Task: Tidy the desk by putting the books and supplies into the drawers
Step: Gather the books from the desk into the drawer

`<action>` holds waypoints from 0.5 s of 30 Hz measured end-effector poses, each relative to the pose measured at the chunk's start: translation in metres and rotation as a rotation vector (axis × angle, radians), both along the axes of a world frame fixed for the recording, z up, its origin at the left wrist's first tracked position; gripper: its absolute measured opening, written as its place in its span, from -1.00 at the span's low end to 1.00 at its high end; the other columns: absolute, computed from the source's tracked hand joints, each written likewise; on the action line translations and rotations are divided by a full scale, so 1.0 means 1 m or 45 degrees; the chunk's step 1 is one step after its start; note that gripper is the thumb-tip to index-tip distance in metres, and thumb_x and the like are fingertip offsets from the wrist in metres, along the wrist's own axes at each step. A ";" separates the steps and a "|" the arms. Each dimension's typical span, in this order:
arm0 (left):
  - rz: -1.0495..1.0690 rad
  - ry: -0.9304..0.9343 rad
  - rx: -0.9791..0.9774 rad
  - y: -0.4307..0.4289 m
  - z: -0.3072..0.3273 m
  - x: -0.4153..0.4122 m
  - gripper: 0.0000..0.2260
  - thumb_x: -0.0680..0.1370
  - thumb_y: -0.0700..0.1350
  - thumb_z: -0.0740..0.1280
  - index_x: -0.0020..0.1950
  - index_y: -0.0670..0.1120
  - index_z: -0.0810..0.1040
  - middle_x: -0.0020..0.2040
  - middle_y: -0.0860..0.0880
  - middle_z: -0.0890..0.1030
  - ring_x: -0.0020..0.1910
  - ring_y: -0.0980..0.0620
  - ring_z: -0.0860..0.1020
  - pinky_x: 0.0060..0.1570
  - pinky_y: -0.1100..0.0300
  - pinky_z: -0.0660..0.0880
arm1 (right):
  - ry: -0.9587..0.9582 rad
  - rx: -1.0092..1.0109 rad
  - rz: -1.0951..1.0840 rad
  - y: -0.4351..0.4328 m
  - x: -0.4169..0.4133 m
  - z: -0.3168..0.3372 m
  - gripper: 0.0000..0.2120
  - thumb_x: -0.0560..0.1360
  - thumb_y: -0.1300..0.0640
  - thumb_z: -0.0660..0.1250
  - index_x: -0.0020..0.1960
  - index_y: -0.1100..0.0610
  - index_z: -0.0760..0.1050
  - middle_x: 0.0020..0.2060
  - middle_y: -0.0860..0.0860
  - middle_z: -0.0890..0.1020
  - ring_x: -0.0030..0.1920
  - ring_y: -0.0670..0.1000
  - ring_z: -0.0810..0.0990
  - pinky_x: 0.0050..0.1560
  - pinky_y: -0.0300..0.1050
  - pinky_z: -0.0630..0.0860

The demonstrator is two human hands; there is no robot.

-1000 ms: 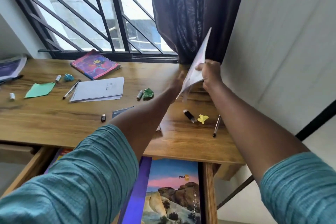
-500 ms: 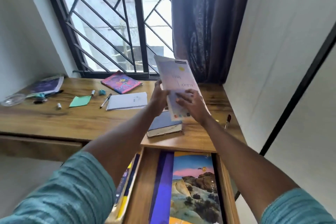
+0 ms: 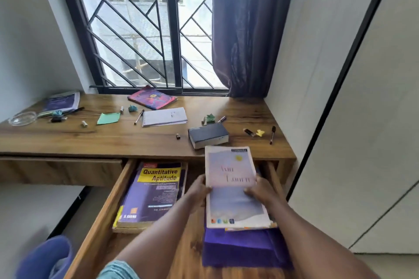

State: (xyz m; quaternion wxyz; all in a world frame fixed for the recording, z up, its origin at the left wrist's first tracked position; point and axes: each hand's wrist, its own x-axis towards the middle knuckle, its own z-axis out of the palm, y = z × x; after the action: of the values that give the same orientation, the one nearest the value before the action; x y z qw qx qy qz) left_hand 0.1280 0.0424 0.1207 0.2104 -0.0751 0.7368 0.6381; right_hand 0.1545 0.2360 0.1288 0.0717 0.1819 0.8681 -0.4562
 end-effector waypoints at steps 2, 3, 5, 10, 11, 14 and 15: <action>-0.083 -0.037 -0.151 0.002 -0.029 0.007 -0.66 0.58 -0.36 0.20 0.36 -0.24 0.39 0.26 -0.19 0.53 0.22 -0.12 0.52 0.25 0.01 0.47 | -0.101 0.075 0.024 0.000 0.016 -0.021 -0.65 0.39 0.25 0.42 0.15 0.26 0.45 0.07 0.17 0.60 0.06 0.12 0.60 -0.06 -0.15 0.51; -0.108 -0.061 -0.202 0.004 -0.043 0.006 -0.73 0.57 -0.36 0.21 0.28 -0.27 0.44 0.23 -0.18 0.54 0.17 -0.10 0.54 0.28 0.01 0.46 | -0.144 0.100 0.020 0.001 0.020 -0.032 -0.67 0.38 0.23 0.43 0.11 0.24 0.46 0.07 0.17 0.61 0.05 0.11 0.60 -0.06 -0.15 0.52; -0.150 -0.079 -0.325 0.011 -0.073 0.000 -0.86 0.58 -0.33 0.22 0.11 -0.22 0.50 0.19 -0.20 0.57 0.03 -0.06 0.52 0.26 -0.01 0.47 | -0.217 0.140 0.003 0.004 0.023 -0.046 -0.72 0.37 0.19 0.43 0.04 0.21 0.45 0.08 0.19 0.60 0.04 0.13 0.60 -0.08 -0.15 0.52; -0.228 -0.140 -0.515 0.032 -0.087 -0.001 -0.77 0.61 -0.14 0.24 0.16 -0.26 0.52 -0.05 -0.13 0.53 -0.17 0.02 0.48 -0.12 0.20 0.40 | -0.364 0.257 -0.027 0.016 0.012 -0.061 -0.60 0.46 0.16 0.37 0.23 0.29 0.41 0.16 0.16 0.55 0.15 0.13 0.55 -0.12 -0.23 0.40; -0.240 -0.145 -0.532 0.038 -0.091 -0.005 -0.76 0.58 -0.13 0.29 0.17 -0.24 0.52 -0.01 -0.12 0.56 -0.15 0.03 0.49 -0.12 0.24 0.38 | -0.362 0.278 -0.049 0.019 0.006 -0.065 -0.53 0.46 0.15 0.36 0.30 0.30 0.35 0.20 0.18 0.53 0.17 0.14 0.53 -0.05 -0.19 0.45; -0.213 -0.208 -0.484 0.057 -0.097 -0.012 -0.74 0.53 -0.18 0.34 0.20 -0.19 0.45 0.16 -0.13 0.55 0.03 -0.02 0.51 0.05 0.21 0.46 | -0.400 0.371 -0.106 0.022 -0.008 -0.069 -0.35 0.54 0.14 0.26 0.51 0.25 0.02 0.35 0.25 0.30 0.27 0.17 0.45 0.17 -0.15 0.44; -0.196 -0.197 -0.516 0.064 -0.103 -0.017 -0.73 0.53 -0.21 0.31 0.21 -0.20 0.45 0.19 -0.17 0.54 0.05 -0.06 0.52 0.12 0.16 0.49 | -0.405 0.427 -0.110 0.022 -0.014 -0.070 -0.35 0.57 0.16 0.21 0.53 0.23 -0.05 0.39 0.26 0.21 0.30 0.18 0.42 0.19 -0.15 0.42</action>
State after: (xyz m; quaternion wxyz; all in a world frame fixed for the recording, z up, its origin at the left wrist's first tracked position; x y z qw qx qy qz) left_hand 0.1106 0.1061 0.0178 0.2948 -0.1079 0.8351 0.4516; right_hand 0.1407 0.2584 0.0584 0.1566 0.2980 0.9010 -0.2737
